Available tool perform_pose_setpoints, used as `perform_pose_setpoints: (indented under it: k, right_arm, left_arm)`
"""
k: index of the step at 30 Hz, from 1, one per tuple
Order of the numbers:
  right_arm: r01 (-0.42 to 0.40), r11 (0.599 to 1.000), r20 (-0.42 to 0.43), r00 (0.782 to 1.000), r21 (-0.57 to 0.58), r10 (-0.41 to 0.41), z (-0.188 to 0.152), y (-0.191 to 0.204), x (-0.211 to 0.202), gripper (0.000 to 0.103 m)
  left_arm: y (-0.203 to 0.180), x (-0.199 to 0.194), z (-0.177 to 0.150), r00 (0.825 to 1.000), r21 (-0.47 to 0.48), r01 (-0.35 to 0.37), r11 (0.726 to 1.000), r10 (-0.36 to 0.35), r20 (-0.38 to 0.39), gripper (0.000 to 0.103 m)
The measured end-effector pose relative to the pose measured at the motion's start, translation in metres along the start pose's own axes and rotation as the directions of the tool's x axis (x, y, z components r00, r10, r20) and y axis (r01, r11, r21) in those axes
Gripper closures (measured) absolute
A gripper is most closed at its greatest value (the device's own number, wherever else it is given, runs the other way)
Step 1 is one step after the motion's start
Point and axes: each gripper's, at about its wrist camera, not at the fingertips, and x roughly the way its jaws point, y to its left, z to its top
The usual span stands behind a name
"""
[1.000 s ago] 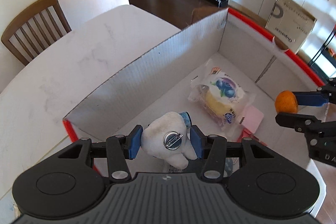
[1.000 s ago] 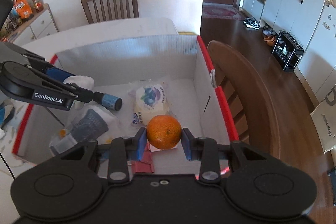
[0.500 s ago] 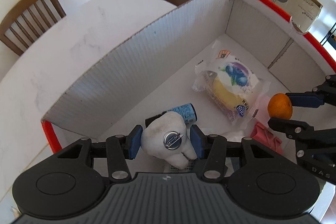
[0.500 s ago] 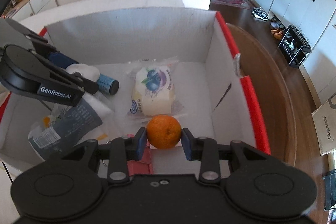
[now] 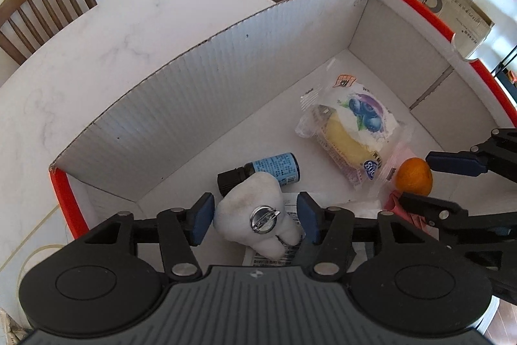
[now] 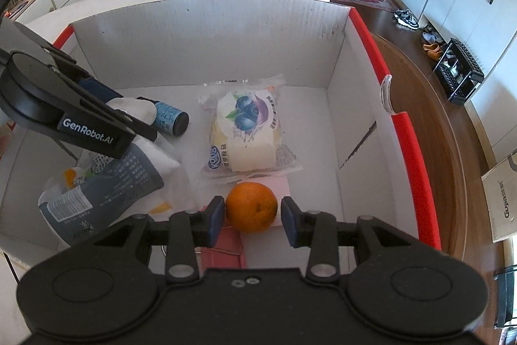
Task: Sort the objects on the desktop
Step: 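Open the right tool dropping the orange while the left tool releases the plush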
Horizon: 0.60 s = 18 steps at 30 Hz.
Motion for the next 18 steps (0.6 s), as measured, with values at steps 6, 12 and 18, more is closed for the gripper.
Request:
perform_pose_setpoints:
  k: [6, 12, 18]
  right_arm:
    - [-0.004, 1.0, 0.026, 1.0, -0.01, 0.004, 0.0, -0.003, -0.012, 0.049]
    - [-0.023, 1.0, 0.071, 0.997, -0.022, 0.024, 0.0, -0.005, -0.036, 0.047]
    - [-0.06, 0.998, 0.125, 0.99, -0.006, 0.06, -0.003, -0.01, -0.06, 0.038]
  left_arm:
    - [-0.002, -0.014, -0.003, 0.999, -0.014, 0.021, 1.0, -0.021, 0.04, 0.042]
    - [-0.004, -0.032, -0.008, 0.995, -0.034, 0.039, 0.999, -0.036, 0.097, 0.038]
    - [0.007, -0.054, -0.016, 0.987, -0.11, 0.059, 0.992, -0.041, 0.153, 0.035]
